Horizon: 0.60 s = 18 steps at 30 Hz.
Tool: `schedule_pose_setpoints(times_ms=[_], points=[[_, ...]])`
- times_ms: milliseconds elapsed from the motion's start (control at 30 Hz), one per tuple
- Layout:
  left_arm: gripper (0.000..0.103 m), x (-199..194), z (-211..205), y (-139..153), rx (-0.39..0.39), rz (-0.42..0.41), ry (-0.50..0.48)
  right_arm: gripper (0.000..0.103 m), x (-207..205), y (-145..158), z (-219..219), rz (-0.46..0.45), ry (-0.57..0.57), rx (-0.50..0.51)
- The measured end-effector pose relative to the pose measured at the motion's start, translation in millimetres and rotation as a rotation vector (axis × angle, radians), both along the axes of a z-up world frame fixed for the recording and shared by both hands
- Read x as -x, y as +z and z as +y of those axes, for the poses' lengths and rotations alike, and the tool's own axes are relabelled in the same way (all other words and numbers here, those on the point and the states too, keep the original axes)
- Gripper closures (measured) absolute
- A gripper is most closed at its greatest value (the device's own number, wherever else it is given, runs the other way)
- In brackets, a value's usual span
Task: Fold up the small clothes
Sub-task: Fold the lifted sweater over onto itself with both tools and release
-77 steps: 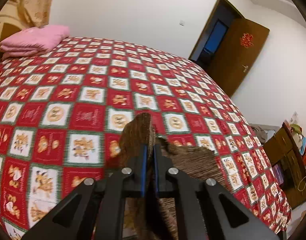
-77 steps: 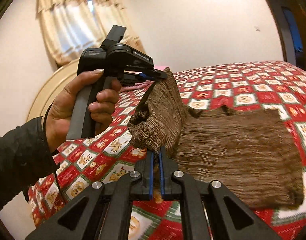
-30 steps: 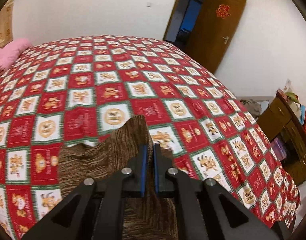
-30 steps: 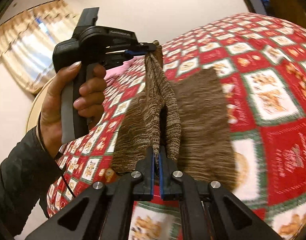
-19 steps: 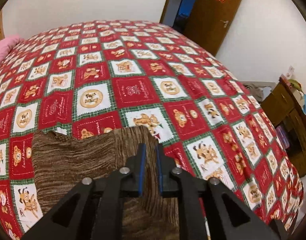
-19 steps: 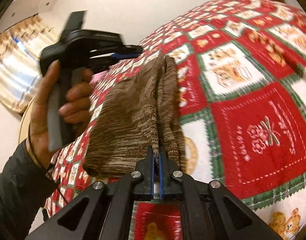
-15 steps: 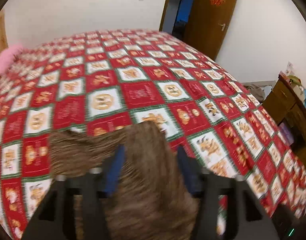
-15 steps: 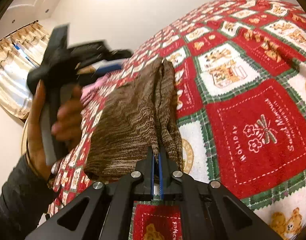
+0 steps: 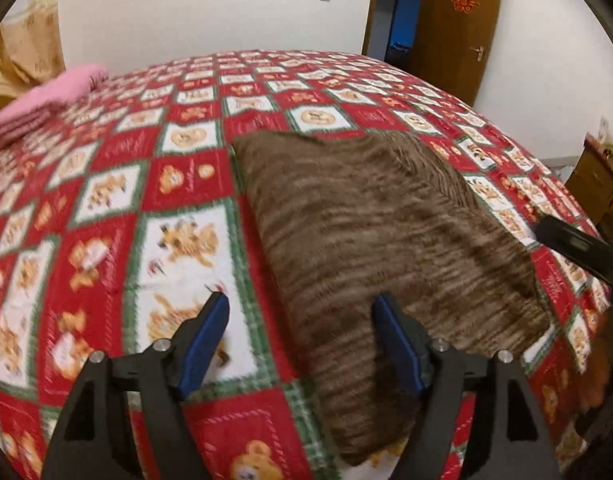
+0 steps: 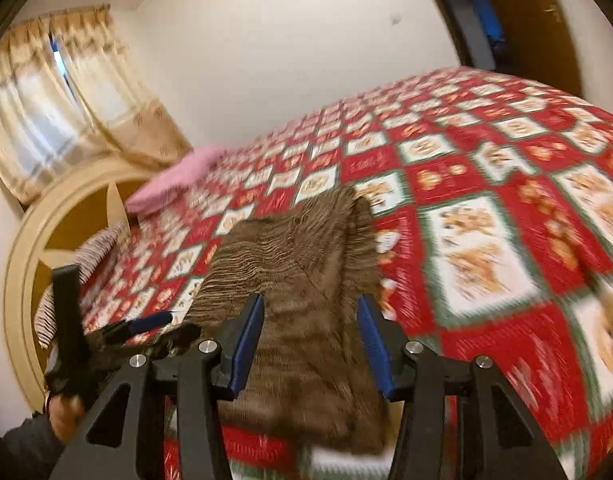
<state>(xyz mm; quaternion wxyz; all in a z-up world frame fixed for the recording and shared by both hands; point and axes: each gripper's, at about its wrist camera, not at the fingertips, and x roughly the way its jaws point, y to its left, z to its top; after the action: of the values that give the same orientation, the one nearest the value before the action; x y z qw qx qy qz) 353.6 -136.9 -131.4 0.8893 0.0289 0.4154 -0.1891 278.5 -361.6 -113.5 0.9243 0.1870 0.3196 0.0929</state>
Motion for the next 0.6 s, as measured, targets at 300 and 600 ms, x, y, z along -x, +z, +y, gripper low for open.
schedule_pose_setpoints(times_ms=[300, 600], points=[[0.019, 15.1, -13.2, -12.4, -0.026, 0.003, -0.045, 0.095, -30.9, -12.0, -2.3, 0.112, 0.003, 0.11], [0.006, 12.5, 0.2, -8.8, -0.056, 0.033, 0.028, 0.064, -42.9, -27.6, -10.2, 0.177, -0.046, 0.124]])
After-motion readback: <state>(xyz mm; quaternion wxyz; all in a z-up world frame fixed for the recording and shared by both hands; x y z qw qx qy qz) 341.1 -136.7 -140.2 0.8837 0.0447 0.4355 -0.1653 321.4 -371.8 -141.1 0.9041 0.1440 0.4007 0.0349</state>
